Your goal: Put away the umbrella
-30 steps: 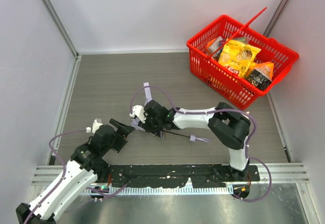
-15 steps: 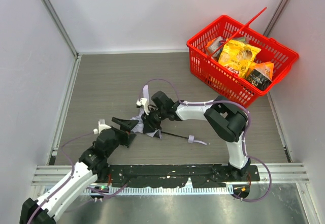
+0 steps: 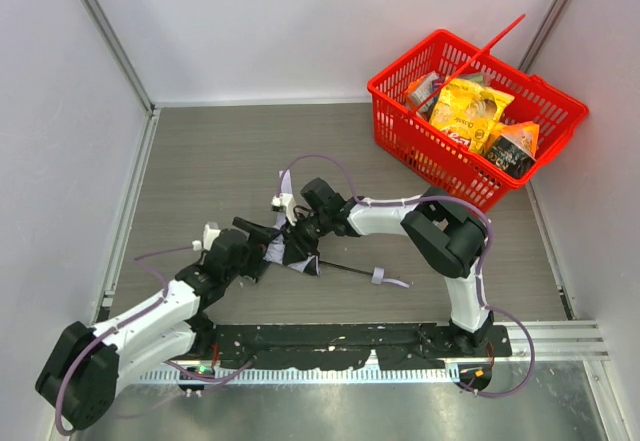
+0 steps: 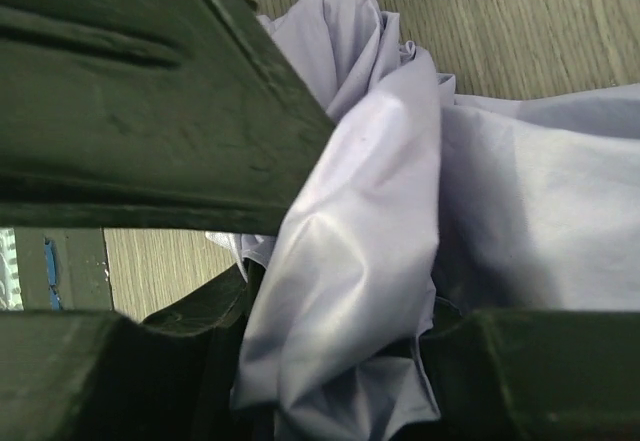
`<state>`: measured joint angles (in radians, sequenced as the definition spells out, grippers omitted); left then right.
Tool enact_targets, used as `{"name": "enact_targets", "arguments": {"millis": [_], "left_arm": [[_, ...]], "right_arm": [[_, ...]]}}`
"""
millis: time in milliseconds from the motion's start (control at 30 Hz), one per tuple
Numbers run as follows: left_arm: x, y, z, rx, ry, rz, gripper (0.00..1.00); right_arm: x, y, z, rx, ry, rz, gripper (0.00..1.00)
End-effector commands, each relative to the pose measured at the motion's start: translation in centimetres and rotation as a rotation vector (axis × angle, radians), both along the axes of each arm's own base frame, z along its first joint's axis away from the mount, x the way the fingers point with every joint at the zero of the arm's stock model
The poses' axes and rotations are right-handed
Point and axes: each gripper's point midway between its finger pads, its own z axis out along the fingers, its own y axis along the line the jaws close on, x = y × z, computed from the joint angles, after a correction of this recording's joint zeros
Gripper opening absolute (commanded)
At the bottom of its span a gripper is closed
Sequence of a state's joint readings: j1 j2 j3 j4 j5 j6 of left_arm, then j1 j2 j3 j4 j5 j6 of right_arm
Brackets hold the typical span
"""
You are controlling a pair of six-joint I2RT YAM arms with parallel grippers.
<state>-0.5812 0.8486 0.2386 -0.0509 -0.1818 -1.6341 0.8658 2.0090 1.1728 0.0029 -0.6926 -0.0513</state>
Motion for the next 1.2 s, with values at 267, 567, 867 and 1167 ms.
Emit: {"name": "enact_targets", "arguments": {"millis": [267, 567, 867, 1167], "left_arm": [[1.4, -0.1, -1.9, 0.094, 0.077, 0.030, 1.00], [-0.4, 2.3, -6.6, 0.232, 0.133, 0.023, 0.38], [-2.2, 1.8, -7.8, 0.233, 0.216, -0.045, 0.00], [-3.8, 1.9, -7.6, 0.266, 0.338, -0.074, 0.00]], "right_arm": [[-3.4, -4.1, -5.6, -0.233, 0.130, 0.008, 0.01], [-3.8, -3.6, -4.9, -0.212, 0.107, 0.037, 0.01], [-2.7, -2.9, -2.0, -0.178, 0.029, -0.030, 0.23], [0.9, -4.9, 4.6, -0.146, -0.248, -0.304, 0.75]]}}
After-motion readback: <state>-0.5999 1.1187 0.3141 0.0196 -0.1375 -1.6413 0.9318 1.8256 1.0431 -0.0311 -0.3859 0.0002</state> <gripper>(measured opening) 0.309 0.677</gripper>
